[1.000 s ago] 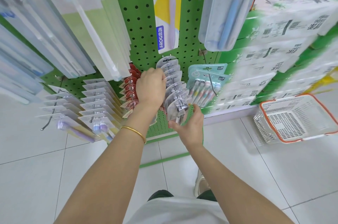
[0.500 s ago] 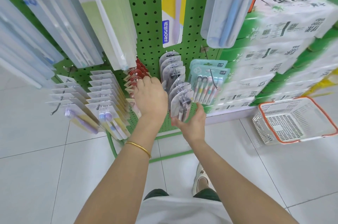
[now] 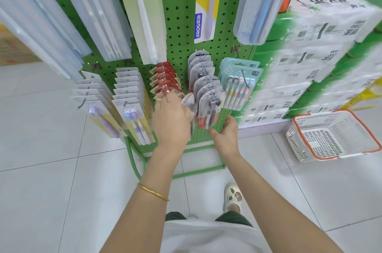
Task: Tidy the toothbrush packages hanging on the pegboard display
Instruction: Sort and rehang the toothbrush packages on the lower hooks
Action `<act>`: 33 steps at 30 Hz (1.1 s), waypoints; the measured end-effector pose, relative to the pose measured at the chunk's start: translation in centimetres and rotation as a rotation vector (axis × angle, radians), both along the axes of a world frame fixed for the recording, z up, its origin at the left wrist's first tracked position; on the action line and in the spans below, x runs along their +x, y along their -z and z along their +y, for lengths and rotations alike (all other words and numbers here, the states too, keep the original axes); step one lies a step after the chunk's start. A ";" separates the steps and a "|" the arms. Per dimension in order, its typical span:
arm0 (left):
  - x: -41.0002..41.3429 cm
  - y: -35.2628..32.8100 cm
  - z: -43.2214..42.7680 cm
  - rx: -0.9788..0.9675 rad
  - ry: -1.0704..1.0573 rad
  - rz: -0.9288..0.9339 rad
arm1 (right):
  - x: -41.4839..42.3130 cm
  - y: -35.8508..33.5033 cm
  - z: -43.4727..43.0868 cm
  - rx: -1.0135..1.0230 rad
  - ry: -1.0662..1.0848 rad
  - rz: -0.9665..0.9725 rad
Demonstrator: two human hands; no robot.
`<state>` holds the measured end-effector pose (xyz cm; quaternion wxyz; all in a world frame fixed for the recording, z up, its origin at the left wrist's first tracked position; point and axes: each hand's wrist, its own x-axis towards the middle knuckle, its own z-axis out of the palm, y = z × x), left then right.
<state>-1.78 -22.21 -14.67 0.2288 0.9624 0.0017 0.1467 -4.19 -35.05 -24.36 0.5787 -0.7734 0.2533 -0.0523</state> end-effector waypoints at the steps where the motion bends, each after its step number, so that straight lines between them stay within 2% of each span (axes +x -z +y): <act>1: -0.3 0.0 0.1 -0.039 0.006 -0.010 | -0.1 -0.4 0.1 0.002 -0.004 -0.013; 5: -1.6 -0.3 -0.3 -0.201 0.112 -0.023 | -0.4 -2.4 -0.1 0.116 -0.022 -0.059; 13: -0.7 -1.4 -4.0 -0.811 0.178 0.159 | -3.0 -6.2 -3.3 0.258 -0.180 -0.165; 17: -1.0 -1.0 -6.9 -0.938 0.177 0.018 | -3.7 -7.5 -3.8 0.409 -0.123 -0.250; 19: -1.2 -0.4 -8.1 -0.881 0.213 -0.036 | -3.9 -7.8 -3.9 0.514 -0.060 -0.281; 22: -1.8 0.8 -9.1 -0.658 0.322 -0.048 | -3.8 -8.1 -4.8 0.608 0.025 -0.303; 28: -4.8 1.8 -10.0 -0.424 0.610 0.050 | -3.1 -9.1 -7.7 0.710 0.229 -0.342; 33: -5.5 2.1 -9.2 -0.087 0.815 0.212 | -2.4 -9.3 -10.2 0.762 0.429 -0.354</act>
